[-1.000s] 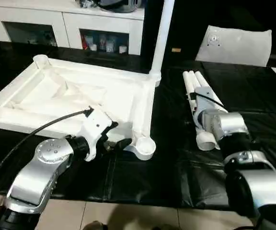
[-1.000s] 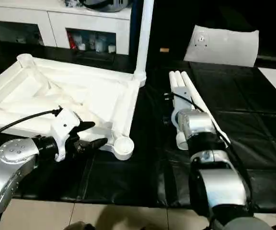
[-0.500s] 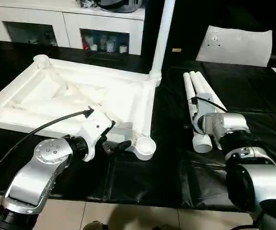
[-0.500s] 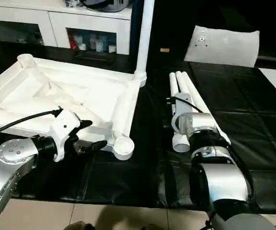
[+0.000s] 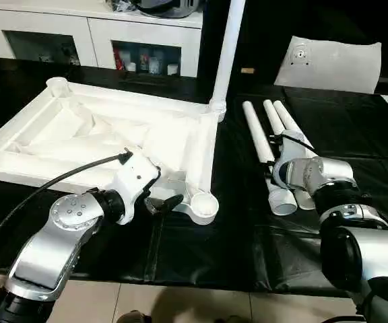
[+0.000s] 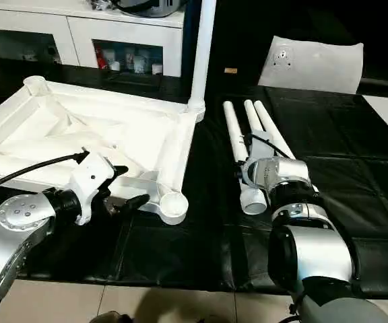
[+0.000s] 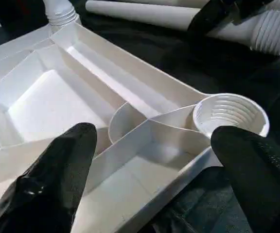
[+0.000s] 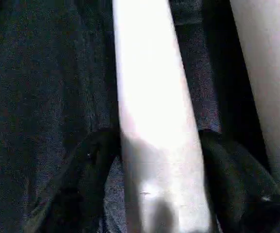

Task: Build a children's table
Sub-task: Pick table leg

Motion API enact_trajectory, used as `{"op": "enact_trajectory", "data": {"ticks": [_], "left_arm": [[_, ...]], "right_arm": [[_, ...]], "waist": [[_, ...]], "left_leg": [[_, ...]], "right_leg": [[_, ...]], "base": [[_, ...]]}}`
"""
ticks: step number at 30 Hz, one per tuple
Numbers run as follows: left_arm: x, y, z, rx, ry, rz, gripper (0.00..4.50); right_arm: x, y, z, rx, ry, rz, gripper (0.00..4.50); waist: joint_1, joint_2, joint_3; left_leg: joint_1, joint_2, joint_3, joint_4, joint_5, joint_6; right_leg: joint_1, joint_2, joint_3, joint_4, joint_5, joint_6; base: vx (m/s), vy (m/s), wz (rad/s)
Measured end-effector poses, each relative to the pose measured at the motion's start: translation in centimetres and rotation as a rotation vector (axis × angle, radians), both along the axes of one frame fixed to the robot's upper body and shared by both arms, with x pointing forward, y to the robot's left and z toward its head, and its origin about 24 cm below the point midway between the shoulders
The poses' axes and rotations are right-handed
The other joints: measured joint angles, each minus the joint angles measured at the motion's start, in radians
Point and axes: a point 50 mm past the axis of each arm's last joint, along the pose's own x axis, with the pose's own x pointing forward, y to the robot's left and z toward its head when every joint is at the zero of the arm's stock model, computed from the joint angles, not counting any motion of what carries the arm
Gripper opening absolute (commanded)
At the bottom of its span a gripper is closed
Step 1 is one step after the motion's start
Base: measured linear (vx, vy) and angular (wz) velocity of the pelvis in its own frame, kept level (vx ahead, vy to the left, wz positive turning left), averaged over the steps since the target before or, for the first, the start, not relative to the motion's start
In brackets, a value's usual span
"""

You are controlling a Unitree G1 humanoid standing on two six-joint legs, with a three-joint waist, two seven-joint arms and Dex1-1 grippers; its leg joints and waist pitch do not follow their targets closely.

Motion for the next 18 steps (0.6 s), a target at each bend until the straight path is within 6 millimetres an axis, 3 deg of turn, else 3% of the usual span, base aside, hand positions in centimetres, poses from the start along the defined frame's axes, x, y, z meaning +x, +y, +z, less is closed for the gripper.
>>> {"op": "enact_trajectory", "data": {"ticks": [11, 18], "left_arm": [[0.6, 0.1, 0.4, -0.013, -0.032, 0.024, 4.28], [1.8, -0.4, 1.9, -0.111, -0.07, 0.035, 4.28]], "right_arm": [[0.1, -0.5, 0.0, 0.139, -0.079, -0.08, 1.87], [1.1, -1.4, 3.8, 0.236, -0.435, -0.082, 1.85]], "waist": [[0.01, 0.001, 0.001], [0.021, 0.002, 0.001]], "left_leg": [[-0.001, 0.0, 0.0, 0.0, 0.0, 0.0], [-0.001, 0.0, 0.0, 0.0, 0.0, 0.0]], "right_leg": [[0.0, 0.0, 0.0, 0.0, 0.0, 0.0], [-0.001, 0.0, 0.0, 0.0, 0.001, -0.001]], "base": [[0.0, 0.0, 0.0], [0.0, 0.0, 0.0]]}}
